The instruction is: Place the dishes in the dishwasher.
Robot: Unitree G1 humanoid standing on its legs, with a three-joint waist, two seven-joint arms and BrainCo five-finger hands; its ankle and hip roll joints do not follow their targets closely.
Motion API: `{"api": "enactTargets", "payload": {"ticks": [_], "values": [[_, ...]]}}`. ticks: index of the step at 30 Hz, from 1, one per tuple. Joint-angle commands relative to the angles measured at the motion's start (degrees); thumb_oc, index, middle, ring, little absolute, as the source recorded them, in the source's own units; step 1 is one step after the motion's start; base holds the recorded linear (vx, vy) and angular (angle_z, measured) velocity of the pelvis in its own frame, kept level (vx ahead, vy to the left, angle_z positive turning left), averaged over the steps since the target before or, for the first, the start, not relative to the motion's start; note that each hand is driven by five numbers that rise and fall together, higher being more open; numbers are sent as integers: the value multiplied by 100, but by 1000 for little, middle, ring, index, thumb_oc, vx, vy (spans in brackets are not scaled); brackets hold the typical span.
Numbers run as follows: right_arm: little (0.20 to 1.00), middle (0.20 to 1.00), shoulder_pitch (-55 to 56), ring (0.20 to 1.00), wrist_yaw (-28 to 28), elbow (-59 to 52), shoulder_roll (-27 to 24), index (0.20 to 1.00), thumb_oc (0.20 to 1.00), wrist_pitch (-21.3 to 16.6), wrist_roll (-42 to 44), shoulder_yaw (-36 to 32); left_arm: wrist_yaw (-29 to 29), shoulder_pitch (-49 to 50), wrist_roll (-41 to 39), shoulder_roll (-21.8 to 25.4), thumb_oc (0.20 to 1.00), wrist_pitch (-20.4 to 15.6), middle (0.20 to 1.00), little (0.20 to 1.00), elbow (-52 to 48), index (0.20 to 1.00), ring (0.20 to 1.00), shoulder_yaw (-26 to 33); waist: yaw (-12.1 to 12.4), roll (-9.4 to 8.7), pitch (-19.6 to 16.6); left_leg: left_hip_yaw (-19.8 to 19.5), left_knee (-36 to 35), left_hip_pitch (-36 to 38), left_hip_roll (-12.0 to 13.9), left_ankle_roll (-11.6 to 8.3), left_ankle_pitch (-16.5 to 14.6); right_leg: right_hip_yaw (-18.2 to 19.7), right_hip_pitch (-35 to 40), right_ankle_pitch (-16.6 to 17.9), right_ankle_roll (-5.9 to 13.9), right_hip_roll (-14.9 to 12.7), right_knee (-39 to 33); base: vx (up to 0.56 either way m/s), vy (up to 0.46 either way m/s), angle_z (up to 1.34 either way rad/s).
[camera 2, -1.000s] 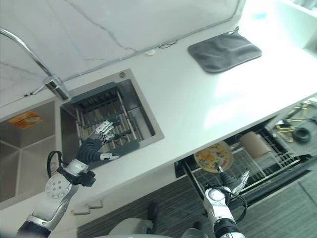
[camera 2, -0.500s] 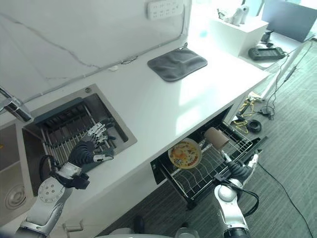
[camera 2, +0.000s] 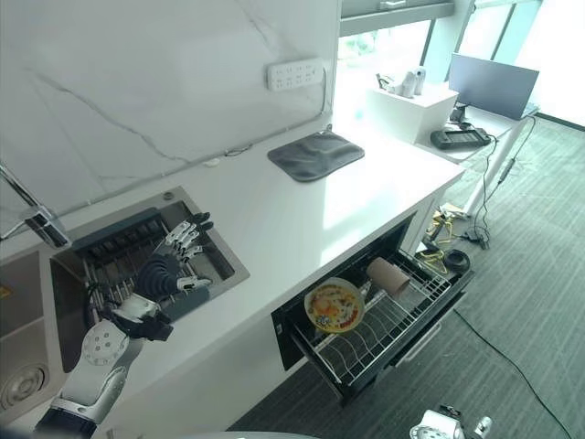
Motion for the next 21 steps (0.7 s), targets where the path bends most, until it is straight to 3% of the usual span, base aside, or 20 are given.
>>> {"api": "enactTargets", "payload": {"ticks": [1,5,6,7,8,11,16,21], "values": [[1000,1000,-332,1000,2114,338,-82,1000,1000,1060,983,73,60,-685,-124,-77,1000,-345,1000,1000,-63,1000,1000,227,67,-86,176,-153,1,188,236,-120,-306,30,-17,-153,-85,149,478,69,-71,4],[1000,1000,-453,1000,3946,648,-54,1000,1000,2005,1554,613,-20,-807,-85,-75,1000,-307,1000,1000,47,1000,1000,228,181,-43,136,-215,1,175,231,-152,-289,-116,13,-116,-71,90,378,61,-71,6],[1000,1000,-495,1000,4785,772,-92,1000,1000,2599,1557,846,-170,-840,-104,-71,1000,-252,1000,1000,32,1000,1000,324,246,-34,121,-229,1,173,226,-161,-287,-211,45,-105,-63,58,324,78,-91,14],[1000,1000,-516,1000,5220,860,-140,1000,1000,2863,1568,958,-286,-848,-115,-78,1000,-245,1000,1000,13,1000,1000,400,275,-31,114,-234,1,170,229,-171,-283,-266,67,-103,-56,43,297,92,-123,19],[1000,1000,-568,1000,6013,1048,-269,1000,1000,3114,1373,1097,-485,-882,-141,-80,1000,-160,1000,1000,-61,1000,1000,554,339,-29,99,-277,1,156,227,-188,-279,-358,95,-102,-42,22,260,74,-100,17],[1000,1000,-708,1000,6882,1087,-414,1000,1000,3413,1114,1222,-559,-948,-149,-69,1000,88,1000,1000,-208,1000,1000,657,419,-40,79,-382,1,154,206,-201,-283,-438,141,-111,-48,7,228,77,-72,21],[1000,1000,-973,1000,7724,480,-553,1000,1000,3970,684,1742,-759,-951,130,-104,1000,243,1000,1000,-410,1000,1000,625,593,-82,102,-624,1,193,153,-201,-262,-555,227,-177,-99,21,302,137,-70,11],[1000,1000,-1130,1000,7902,-2,-770,1000,1000,4081,261,2039,-911,-912,159,-75,1000,367,1000,1000,-574,1000,1000,605,771,-103,189,-877,21,122,90,-210,-217,-670,236,-191,-104,-3,348,130,-34,10]]}}
